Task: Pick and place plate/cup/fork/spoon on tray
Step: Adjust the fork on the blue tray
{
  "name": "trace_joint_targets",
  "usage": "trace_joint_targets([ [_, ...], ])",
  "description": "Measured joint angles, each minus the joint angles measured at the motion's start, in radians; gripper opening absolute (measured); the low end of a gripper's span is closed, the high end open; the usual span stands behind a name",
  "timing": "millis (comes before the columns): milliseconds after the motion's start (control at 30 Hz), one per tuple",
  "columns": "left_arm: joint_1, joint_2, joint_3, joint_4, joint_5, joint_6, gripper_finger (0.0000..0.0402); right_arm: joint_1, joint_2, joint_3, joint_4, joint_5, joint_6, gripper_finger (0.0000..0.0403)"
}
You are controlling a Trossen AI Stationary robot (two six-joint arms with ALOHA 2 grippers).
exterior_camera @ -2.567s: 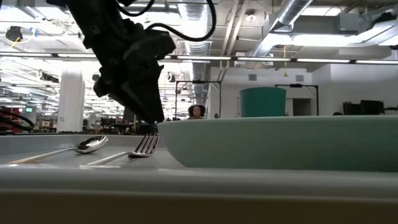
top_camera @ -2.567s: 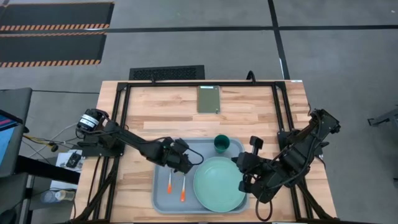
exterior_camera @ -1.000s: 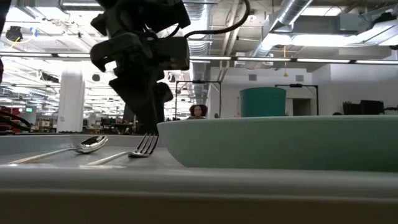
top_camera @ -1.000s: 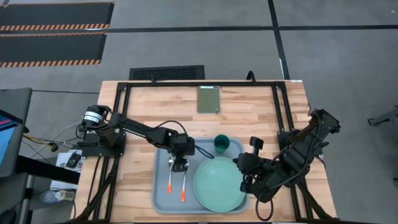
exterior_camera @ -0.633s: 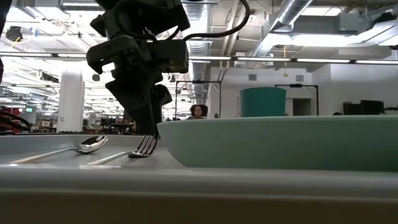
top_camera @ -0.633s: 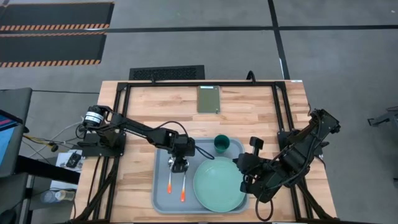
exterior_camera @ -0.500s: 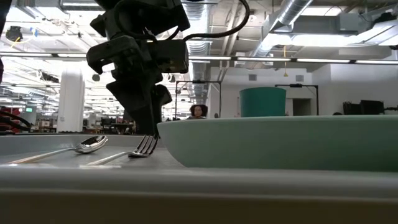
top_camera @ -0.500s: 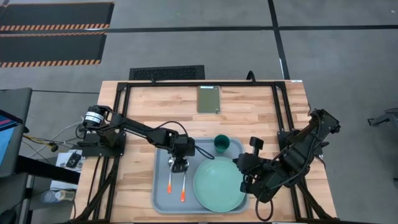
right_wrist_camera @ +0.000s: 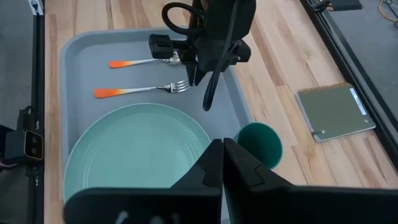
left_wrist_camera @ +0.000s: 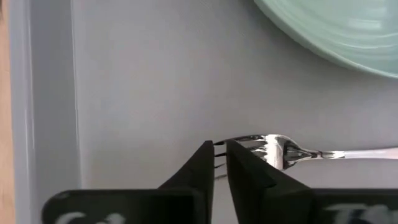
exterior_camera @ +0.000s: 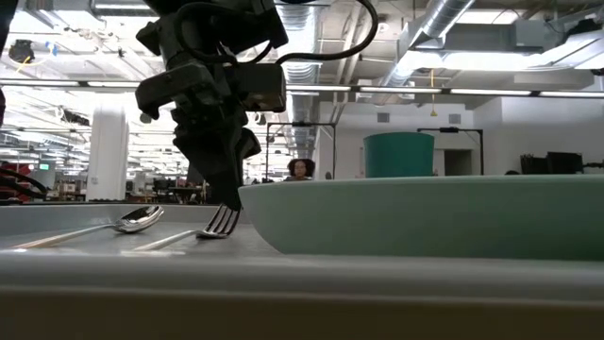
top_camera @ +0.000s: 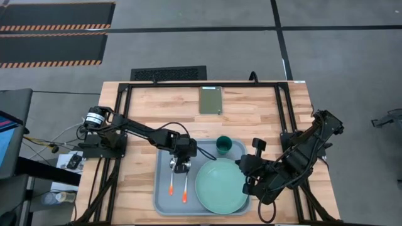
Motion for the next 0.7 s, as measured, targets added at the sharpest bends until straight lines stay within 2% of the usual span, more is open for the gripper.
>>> trace_joint_targets([
  [167,0.000,0.000,0.000,-0.027,0.000,0.006,0.0004,0.000,0.000,0.000,0.000,0.000,0.000,0.0018],
  [700,0.000,0.000,0.019,-0.147,-0.024,0.011,0.0000,0.000,0.000,0.000,0.000,-0.009,0.000,0.0017],
])
